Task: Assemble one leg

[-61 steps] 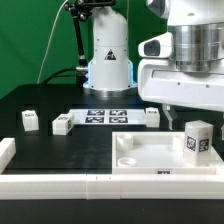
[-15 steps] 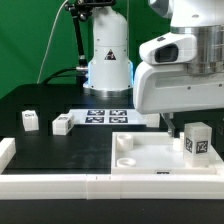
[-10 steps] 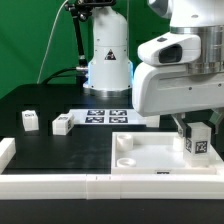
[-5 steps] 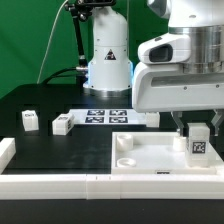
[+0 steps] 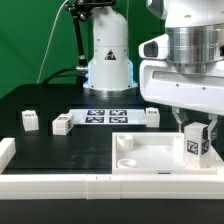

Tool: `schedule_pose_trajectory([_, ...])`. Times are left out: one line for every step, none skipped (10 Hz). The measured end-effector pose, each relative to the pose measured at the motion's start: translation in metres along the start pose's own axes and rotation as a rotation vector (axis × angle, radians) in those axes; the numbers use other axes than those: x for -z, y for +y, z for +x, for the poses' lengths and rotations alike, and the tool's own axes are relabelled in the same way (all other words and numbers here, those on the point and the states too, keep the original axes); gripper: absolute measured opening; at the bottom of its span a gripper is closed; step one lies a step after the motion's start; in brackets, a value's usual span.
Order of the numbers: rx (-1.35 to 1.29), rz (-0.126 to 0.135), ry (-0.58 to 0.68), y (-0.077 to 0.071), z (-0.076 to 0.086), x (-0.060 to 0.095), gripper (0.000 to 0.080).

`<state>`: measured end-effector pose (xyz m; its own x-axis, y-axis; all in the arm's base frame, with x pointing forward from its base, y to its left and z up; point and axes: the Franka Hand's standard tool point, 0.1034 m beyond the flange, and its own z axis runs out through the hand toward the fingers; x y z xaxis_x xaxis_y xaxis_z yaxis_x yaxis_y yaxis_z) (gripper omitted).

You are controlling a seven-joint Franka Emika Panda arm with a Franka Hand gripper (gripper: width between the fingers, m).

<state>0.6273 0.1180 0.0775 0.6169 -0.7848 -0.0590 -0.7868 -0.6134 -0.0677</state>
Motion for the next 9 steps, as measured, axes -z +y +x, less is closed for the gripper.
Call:
schedule_pose_trajectory([-0.095, 0.003, -0.004, 0.0001, 0.0003, 0.0, 0.0292])
schedule_pose_trajectory([-0.161, 0.003, -0.004, -0.0001, -0.0001, 0.0, 0.0292])
schedule_pose_trajectory([-0.162, 0.002, -0.004, -0.0001, -0.0001, -0.0001, 0.0292])
schedule_pose_trajectory([-0.139, 0.002, -0.004, 0.0, -0.0002, -0.0004, 0.0377])
schedule_pose_trajectory([-0.095, 0.002, -0.004, 0.0, -0.0002, -0.0004, 0.0543])
schedule_pose_trajectory([-0.045, 0.002, -0.003, -0.0003, -0.0007, -0.0006, 0.0543])
schedule_pose_trajectory([0.024, 0.002, -0.004, -0.0014, -0.0033, -0.0014, 0.063])
schedule_pose_trajectory([0.161, -0.005, 0.002, -0.0024, -0.0059, -0.0019, 0.0644])
schedule_pose_trajectory([0.263, -0.011, 0.006, -0.0031, -0.0076, -0.0023, 0.0644])
